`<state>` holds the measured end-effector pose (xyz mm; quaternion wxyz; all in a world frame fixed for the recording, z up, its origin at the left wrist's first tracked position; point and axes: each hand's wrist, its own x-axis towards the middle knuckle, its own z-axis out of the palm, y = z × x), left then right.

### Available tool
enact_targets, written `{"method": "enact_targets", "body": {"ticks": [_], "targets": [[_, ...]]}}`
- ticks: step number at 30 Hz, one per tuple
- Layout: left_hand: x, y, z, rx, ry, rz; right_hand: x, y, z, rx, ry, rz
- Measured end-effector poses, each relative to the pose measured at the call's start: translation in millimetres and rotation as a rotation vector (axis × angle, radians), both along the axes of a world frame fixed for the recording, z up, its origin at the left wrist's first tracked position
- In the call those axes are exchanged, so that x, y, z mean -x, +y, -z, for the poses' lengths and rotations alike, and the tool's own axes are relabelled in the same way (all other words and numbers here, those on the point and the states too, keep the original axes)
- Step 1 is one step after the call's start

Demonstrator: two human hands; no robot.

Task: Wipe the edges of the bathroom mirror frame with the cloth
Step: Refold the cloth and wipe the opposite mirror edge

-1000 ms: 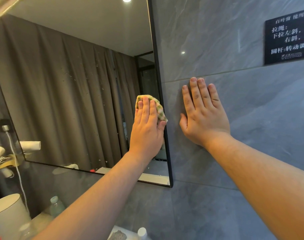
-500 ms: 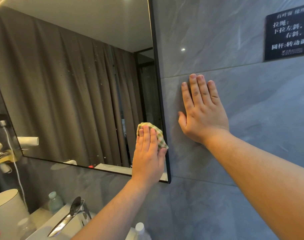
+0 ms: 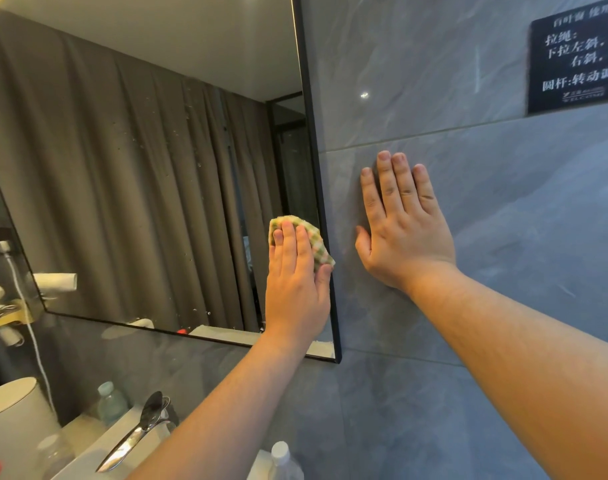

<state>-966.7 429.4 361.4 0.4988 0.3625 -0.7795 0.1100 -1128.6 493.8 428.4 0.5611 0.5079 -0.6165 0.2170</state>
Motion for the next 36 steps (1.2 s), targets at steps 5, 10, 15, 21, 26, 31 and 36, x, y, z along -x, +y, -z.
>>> {"method": "enact_targets", "body": {"ticks": [5,10,15,21,26,31,36], "targets": [[-4,2,52,-0.060,-0.043,-0.004,0,-1,3,0.003,0.000,-0.004],[-8,-1,75,-0.051,-0.083,-0.035,1,0,8,-0.008,0.001,-0.010],[-13,-3,46,-0.037,-0.087,-0.005,0,1,13,-0.023,0.005,-0.018],[-14,-5,0,-0.004,-0.018,0.036,3,2,19,-0.041,0.006,-0.003],[-20,-9,24,0.069,0.001,0.119,1,1,24,-0.043,0.010,-0.007],[-24,-13,75,0.127,-0.083,0.169,2,2,27,-0.047,0.015,-0.009],[-32,-19,117,0.171,-0.157,0.191,1,2,27,-0.050,0.013,-0.004]]}}
